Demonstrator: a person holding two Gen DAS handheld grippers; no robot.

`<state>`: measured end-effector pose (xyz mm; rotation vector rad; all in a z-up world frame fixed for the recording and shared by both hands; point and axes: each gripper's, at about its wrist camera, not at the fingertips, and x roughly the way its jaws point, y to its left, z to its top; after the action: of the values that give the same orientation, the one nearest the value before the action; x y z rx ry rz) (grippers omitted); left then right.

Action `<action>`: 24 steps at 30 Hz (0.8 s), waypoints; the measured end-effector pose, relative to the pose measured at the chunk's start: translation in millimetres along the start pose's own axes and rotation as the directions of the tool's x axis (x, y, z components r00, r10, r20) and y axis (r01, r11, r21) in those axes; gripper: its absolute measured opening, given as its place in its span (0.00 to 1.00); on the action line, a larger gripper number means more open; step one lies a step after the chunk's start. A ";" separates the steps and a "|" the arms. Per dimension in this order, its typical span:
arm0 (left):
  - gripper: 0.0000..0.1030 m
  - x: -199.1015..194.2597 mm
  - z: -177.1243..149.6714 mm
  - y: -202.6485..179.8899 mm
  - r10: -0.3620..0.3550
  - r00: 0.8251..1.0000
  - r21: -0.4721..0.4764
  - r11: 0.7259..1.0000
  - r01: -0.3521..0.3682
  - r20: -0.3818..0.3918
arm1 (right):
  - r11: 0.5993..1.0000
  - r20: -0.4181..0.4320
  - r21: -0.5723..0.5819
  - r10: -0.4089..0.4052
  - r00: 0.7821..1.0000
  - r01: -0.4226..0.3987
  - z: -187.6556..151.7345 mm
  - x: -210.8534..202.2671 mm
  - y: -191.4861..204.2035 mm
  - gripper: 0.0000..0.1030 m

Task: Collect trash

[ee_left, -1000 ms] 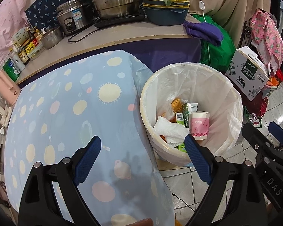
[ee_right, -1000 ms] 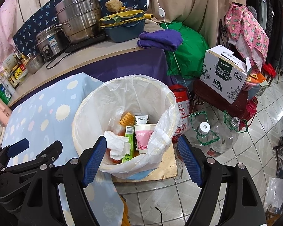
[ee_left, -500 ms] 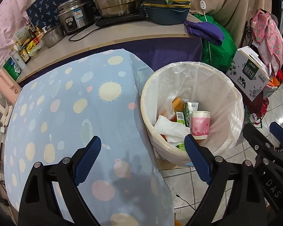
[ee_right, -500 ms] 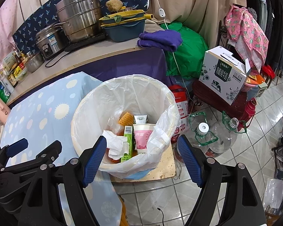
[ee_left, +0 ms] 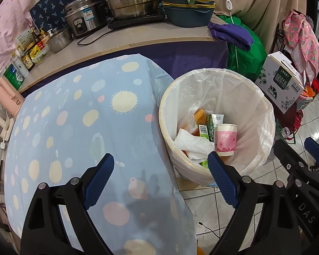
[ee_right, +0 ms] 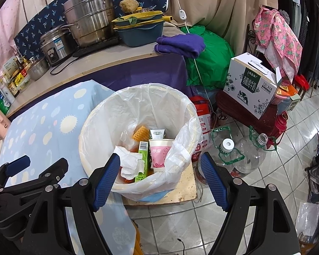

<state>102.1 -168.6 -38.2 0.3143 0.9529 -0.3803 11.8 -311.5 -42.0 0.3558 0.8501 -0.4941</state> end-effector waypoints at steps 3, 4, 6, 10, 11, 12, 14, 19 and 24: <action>0.83 0.0 -1.4 1.2 0.001 1.000 -0.001 1.000 -0.001 -0.001 | 1.000 0.004 0.002 0.004 1.000 -0.004 -0.2 -1.1 -0.7 0.78; 0.83 -0.2 -1.7 1.4 0.002 1.000 0.000 1.000 -0.002 -0.001 | 1.000 0.003 0.003 0.005 1.000 -0.005 0.2 -0.9 -0.3 0.79; 0.83 -0.5 -2.8 1.6 0.003 1.000 0.000 1.000 -0.003 -0.001 | 1.000 0.000 0.005 0.004 1.000 -0.004 0.3 -0.6 -1.7 0.80; 0.83 -0.6 -2.7 1.6 0.003 1.000 0.000 1.000 -0.003 0.000 | 1.000 -0.003 0.004 0.002 1.000 -0.002 0.4 -1.0 -1.2 0.81; 0.83 -0.6 -2.6 1.6 0.003 1.000 0.001 1.000 -0.003 0.000 | 1.000 -0.005 0.003 0.001 1.000 -0.001 0.2 -0.9 -1.1 0.81; 0.83 -0.7 -3.1 2.0 0.004 1.000 0.000 1.000 -0.004 0.000 | 1.000 -0.008 0.002 0.001 1.000 -0.001 0.0 -0.6 -0.8 0.82; 0.83 -1.0 -4.7 3.6 0.006 1.000 0.000 1.000 -0.006 -0.002 | 1.000 -0.020 0.001 -0.001 1.000 0.001 -0.7 1.2 -0.6 0.82; 0.83 -0.9 -7.0 5.8 0.012 1.000 0.000 1.000 -0.012 -0.007 | 1.000 -0.024 -0.005 0.001 1.000 -0.001 -3.4 2.0 -0.2 0.84; 0.83 0.8 -6.0 6.2 0.020 1.000 -0.002 1.000 -0.020 -0.011 | 1.000 -0.027 -0.006 0.003 1.000 -0.003 -4.1 4.0 0.7 0.92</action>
<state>100.9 -160.7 -41.5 0.3239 0.9607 -0.3593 11.8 -310.1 -47.6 0.3589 0.8771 -0.4844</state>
